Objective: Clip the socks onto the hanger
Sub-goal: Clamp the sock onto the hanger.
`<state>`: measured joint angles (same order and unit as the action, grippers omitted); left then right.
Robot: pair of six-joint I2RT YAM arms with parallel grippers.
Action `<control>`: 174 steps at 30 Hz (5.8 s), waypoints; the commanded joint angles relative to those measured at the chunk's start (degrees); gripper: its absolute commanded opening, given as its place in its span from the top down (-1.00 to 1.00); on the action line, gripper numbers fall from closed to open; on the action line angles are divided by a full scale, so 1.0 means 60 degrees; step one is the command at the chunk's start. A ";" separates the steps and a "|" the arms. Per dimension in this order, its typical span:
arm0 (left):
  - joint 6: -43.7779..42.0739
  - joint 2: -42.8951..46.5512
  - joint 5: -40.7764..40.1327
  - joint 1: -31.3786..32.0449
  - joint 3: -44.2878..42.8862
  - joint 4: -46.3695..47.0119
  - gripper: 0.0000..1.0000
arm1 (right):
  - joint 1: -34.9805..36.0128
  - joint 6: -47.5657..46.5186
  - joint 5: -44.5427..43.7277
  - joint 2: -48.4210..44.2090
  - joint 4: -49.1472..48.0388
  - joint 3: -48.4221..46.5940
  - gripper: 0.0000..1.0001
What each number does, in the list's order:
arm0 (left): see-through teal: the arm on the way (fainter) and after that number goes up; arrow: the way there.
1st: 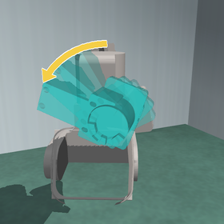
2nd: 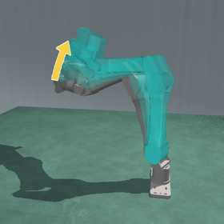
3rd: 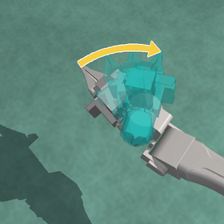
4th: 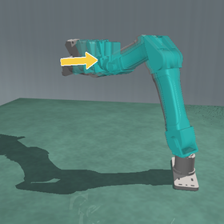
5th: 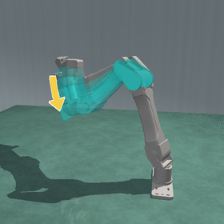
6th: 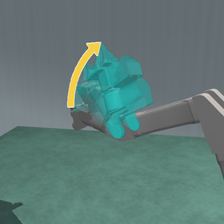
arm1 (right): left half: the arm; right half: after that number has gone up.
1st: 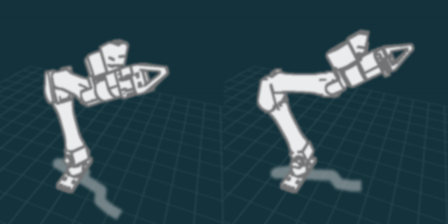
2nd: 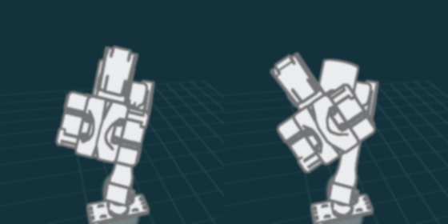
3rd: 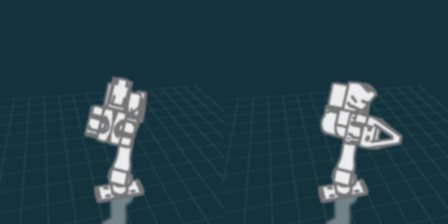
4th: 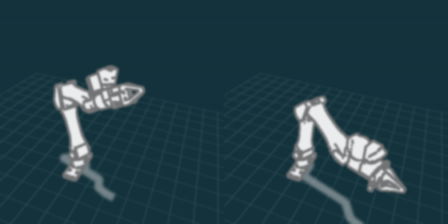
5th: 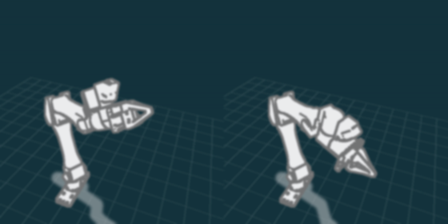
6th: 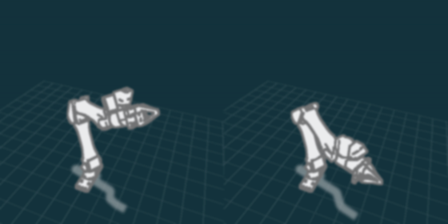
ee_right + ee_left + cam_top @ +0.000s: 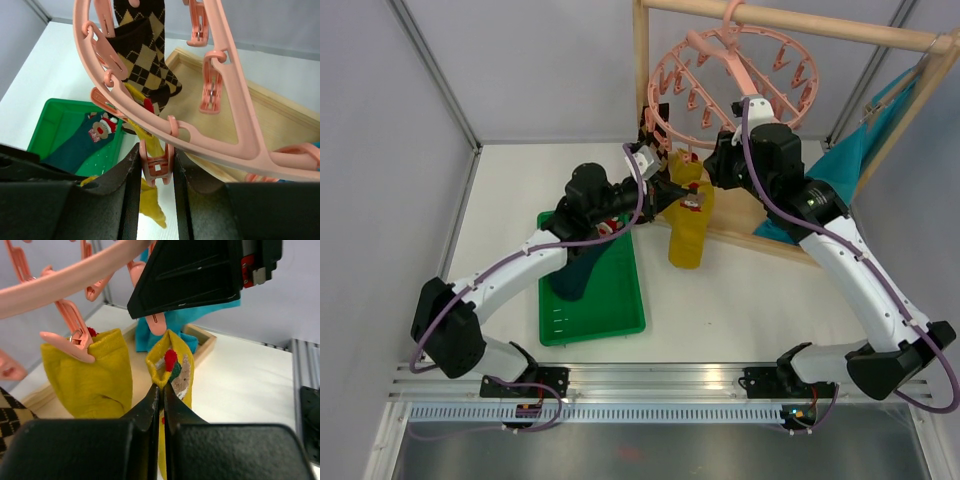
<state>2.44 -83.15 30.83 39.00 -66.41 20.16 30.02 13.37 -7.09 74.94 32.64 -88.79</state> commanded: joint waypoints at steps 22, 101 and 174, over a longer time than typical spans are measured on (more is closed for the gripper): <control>-0.3863 0.0105 -0.7261 0.2302 0.1166 0.2850 0.95 | 0.0402 0.0541 -0.1791 0.0928 0.1122 -0.1519 0.99; -0.4347 -0.1419 -0.9401 0.2992 -0.0181 0.3451 0.95 | 0.1457 0.0937 -0.4062 0.1485 0.1298 -0.1666 0.99; -0.1974 -0.0291 -0.5522 0.1659 0.2836 0.6879 0.95 | 0.1442 0.0351 -0.2042 0.0739 0.0493 -0.1344 0.99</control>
<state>-14.24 -87.37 -8.88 49.82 -49.74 55.90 38.41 16.27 -21.93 81.06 38.57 -97.69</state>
